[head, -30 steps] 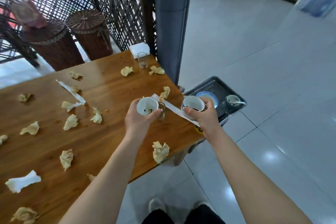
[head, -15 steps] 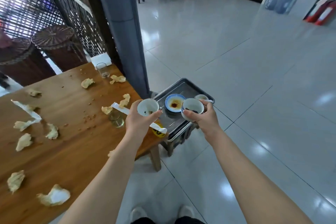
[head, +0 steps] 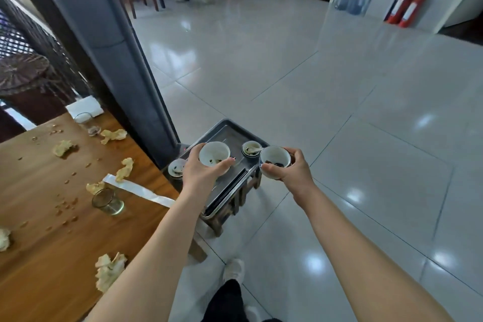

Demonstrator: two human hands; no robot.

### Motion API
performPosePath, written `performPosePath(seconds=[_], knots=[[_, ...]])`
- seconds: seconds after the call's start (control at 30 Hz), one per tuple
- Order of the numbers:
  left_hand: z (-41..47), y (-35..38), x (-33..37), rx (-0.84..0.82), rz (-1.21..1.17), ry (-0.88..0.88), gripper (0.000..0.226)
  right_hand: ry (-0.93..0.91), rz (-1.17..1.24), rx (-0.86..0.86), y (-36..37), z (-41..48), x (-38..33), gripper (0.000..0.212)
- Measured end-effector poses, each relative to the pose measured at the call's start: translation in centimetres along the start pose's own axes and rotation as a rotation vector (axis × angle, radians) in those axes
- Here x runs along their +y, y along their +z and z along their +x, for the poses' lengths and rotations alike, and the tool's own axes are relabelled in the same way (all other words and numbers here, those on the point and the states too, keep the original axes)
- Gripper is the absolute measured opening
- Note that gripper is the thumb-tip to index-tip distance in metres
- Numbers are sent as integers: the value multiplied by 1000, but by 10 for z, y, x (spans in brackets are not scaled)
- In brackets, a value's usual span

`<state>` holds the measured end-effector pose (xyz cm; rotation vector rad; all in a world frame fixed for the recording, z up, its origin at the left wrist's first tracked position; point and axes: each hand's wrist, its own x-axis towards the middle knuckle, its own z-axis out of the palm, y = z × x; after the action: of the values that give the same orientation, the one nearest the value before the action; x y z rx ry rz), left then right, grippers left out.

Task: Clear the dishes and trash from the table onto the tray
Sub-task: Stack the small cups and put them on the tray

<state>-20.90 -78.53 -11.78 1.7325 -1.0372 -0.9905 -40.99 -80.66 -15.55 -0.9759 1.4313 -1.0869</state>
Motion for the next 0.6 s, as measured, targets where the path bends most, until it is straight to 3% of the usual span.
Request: performPosePath(seconds=[0.23, 0.6], knots=[[67, 38, 9, -69, -20, -18, 56, 11, -13, 48, -9, 66, -10, 63], [211, 63, 25, -102, 11, -55, 63, 25, -85, 55, 36, 212, -42, 69]])
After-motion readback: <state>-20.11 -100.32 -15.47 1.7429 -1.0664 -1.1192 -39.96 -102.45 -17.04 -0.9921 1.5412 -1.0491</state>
